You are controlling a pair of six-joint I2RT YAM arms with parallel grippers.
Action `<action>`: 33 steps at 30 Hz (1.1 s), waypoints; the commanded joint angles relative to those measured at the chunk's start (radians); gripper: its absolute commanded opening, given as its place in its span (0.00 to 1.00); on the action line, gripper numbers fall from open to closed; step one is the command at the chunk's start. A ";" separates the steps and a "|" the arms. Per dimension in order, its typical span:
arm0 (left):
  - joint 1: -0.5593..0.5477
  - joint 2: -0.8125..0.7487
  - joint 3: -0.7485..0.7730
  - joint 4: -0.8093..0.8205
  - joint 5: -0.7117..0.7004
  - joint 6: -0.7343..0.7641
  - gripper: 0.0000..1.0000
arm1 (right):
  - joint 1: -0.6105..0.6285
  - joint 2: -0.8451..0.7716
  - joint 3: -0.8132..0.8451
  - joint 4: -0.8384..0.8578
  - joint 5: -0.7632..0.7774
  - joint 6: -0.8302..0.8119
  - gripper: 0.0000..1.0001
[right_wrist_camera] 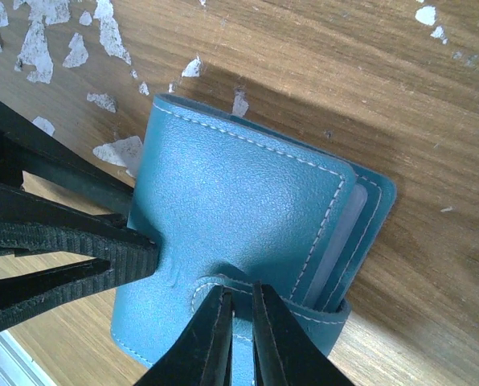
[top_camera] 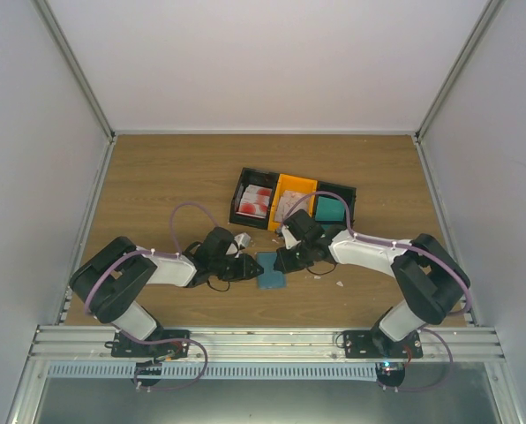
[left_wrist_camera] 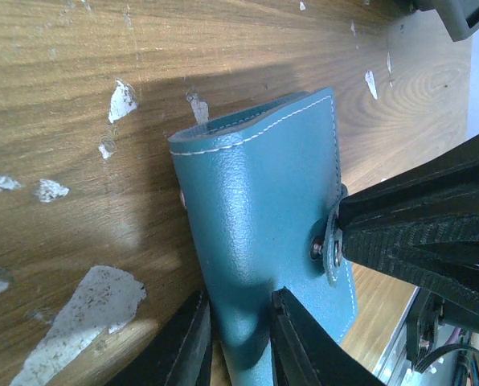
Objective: Put the credit cards into the card holder
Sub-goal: Close the card holder at the center of the board.
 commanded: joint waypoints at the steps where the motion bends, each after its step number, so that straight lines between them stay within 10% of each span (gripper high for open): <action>1: 0.005 0.026 0.000 -0.018 -0.012 0.019 0.24 | 0.014 0.017 0.012 0.022 -0.004 0.005 0.10; 33: 0.003 0.055 -0.002 0.006 0.013 0.019 0.19 | 0.051 0.060 0.020 0.056 0.056 0.017 0.08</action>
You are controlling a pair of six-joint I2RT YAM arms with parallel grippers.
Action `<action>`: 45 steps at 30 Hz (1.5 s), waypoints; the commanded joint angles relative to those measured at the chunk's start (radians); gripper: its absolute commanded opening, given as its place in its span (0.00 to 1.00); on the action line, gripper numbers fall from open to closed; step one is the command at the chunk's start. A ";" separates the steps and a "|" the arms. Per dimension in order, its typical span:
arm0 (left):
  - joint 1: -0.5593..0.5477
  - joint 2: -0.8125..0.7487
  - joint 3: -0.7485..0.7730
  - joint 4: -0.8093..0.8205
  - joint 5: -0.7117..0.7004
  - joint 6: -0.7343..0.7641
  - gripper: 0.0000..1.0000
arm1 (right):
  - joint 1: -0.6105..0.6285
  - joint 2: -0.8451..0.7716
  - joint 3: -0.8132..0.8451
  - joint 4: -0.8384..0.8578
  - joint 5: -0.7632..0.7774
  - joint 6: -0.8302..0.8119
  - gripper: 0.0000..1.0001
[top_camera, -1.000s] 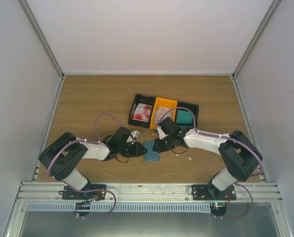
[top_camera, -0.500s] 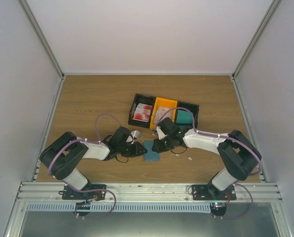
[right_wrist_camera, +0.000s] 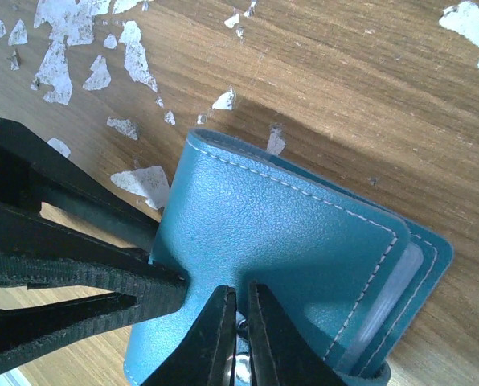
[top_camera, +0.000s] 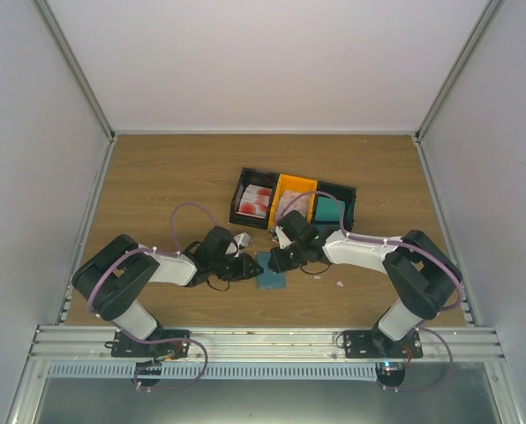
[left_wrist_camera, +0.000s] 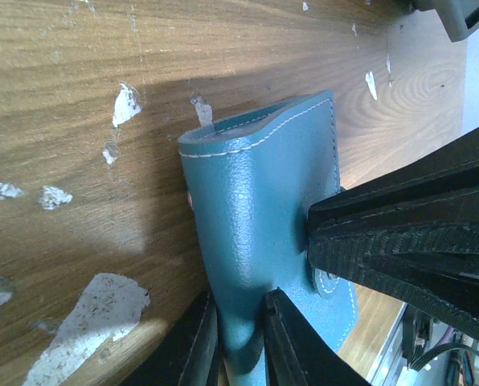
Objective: Put the credit cards into the card holder
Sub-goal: Close the card holder at the center of the board.
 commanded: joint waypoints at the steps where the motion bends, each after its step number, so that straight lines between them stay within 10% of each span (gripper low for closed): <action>1: -0.006 0.034 -0.002 -0.014 -0.012 0.021 0.19 | 0.017 -0.001 0.011 -0.027 0.051 0.005 0.08; 12: -0.006 0.023 -0.003 -0.015 -0.008 0.020 0.19 | 0.051 -0.097 0.059 -0.153 0.153 0.032 0.22; 45: -0.006 0.036 -0.009 -0.006 -0.006 0.017 0.19 | 0.087 -0.025 -0.001 -0.100 0.133 0.078 0.20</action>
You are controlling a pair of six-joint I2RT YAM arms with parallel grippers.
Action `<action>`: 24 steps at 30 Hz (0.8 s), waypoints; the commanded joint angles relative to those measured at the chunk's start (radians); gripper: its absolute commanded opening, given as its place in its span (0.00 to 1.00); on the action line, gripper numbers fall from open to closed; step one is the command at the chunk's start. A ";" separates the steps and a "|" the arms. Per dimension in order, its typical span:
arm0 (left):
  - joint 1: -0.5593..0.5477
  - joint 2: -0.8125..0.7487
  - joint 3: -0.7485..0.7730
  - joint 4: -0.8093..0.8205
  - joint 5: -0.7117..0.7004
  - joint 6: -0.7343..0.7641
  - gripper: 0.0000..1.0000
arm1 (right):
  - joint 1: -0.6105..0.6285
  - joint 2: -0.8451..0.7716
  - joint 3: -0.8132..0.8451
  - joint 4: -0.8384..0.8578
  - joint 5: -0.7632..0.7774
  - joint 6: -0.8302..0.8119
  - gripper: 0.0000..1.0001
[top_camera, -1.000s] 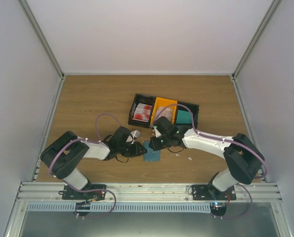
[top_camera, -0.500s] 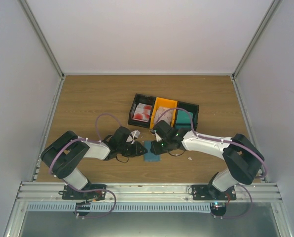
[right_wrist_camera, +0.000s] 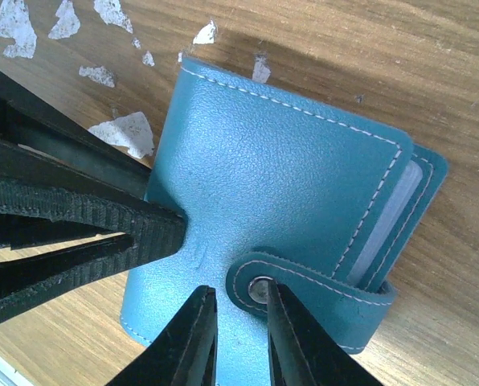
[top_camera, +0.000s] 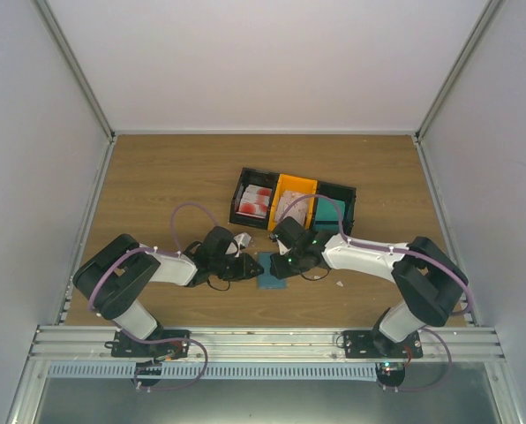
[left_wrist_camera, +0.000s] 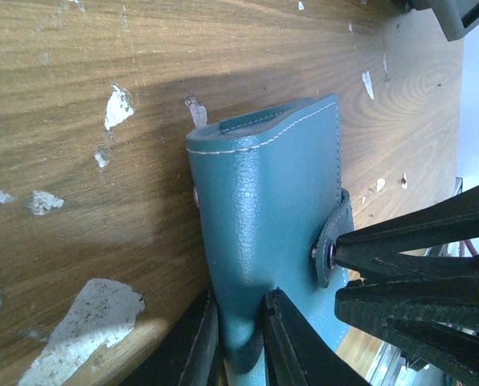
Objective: Put the credit cards into the card holder
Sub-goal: Close the card holder at the center of the board.
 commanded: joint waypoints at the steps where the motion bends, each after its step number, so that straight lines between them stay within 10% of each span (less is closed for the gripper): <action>1: -0.006 0.029 -0.009 -0.020 -0.012 0.018 0.19 | 0.008 0.034 -0.021 0.048 0.018 0.005 0.20; 24: -0.007 0.033 -0.015 0.001 0.004 0.006 0.18 | 0.137 0.167 0.101 -0.147 0.301 0.091 0.27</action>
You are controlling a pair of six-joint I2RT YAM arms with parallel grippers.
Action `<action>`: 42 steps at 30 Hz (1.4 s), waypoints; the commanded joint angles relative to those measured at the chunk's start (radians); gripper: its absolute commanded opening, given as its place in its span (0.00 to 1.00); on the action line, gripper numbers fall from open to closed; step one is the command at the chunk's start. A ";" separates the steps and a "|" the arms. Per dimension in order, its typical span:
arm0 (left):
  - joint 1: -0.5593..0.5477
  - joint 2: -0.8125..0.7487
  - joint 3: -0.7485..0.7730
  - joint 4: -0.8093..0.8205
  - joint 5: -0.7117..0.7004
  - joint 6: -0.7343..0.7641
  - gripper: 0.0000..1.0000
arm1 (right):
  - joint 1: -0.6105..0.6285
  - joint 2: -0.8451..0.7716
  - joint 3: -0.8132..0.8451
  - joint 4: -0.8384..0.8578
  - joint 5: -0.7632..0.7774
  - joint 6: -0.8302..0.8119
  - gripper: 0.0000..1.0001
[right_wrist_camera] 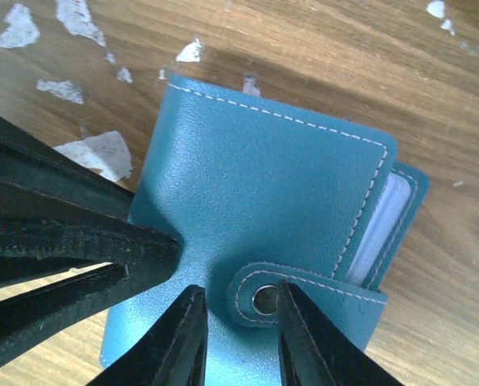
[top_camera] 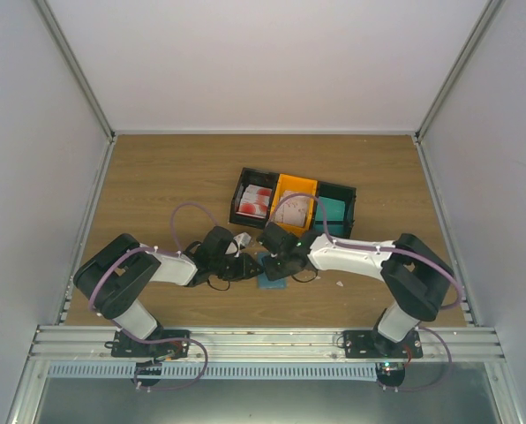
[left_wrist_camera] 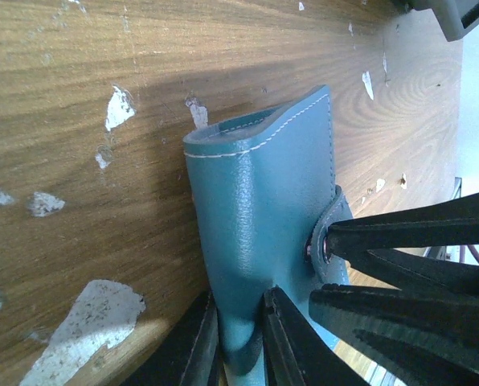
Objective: Put the credit cards into the card holder
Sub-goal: Close the card holder at the center of the board.
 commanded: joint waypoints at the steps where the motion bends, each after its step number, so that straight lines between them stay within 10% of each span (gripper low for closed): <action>1: -0.008 0.029 -0.016 -0.001 -0.001 0.008 0.18 | 0.056 0.110 0.024 -0.093 0.141 0.061 0.27; 15: -0.009 0.025 -0.022 0.010 -0.002 0.006 0.18 | 0.095 0.105 0.109 -0.152 0.219 0.111 0.02; 42: -0.008 0.029 -0.024 0.016 -0.001 0.005 0.18 | -0.048 -0.028 -0.024 0.051 -0.045 0.011 0.01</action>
